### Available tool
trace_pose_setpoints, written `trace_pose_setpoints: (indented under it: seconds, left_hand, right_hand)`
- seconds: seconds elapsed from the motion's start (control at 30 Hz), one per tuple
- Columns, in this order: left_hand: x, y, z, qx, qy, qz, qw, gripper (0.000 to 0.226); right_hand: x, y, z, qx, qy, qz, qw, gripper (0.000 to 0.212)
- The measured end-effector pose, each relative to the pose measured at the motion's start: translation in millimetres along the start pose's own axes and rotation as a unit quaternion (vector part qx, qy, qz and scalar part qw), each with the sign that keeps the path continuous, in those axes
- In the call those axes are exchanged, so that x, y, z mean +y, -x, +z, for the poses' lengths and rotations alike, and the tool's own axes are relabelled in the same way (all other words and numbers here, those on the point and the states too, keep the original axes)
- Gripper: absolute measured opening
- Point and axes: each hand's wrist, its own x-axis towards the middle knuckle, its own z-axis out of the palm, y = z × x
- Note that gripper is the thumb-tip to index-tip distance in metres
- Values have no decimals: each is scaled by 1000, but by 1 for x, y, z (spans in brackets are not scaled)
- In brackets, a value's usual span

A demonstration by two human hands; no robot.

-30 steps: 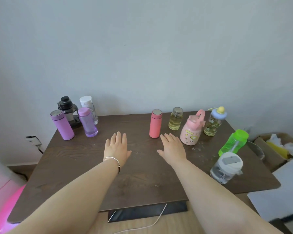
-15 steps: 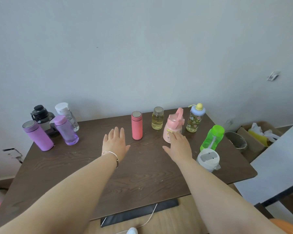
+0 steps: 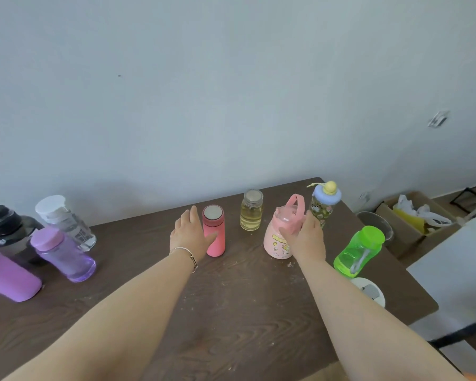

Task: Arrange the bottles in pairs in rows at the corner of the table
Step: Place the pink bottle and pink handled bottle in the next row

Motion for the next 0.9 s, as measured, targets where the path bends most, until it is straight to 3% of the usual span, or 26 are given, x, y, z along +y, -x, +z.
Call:
trace_pose_setpoints:
  seconds: [0.07,0.27,0.4,0.7,0.9]
  left_hand:
    - [-2,-15,5,-3,59,-1,998,98]
    - [-5,-40,17,-30,207,6,978,85]
    - [-7,-45,24,-25,267,13,963,66]
    - [-16,-49,43,-52,299,-18,953,71]
    - [-18,-48,44,-47,299,-12,953,71]
  right_hand:
    - [-2,-12,7,6,-48,18,999,85]
    - [-7,-29,17,43,-138,8,989,40]
    - [-3,-29,21,61,-164,20,984,42]
    - [-7,-29,18,76,-184,44,979,19]
    - [-6,-31,20,88,-219,70,969,35]
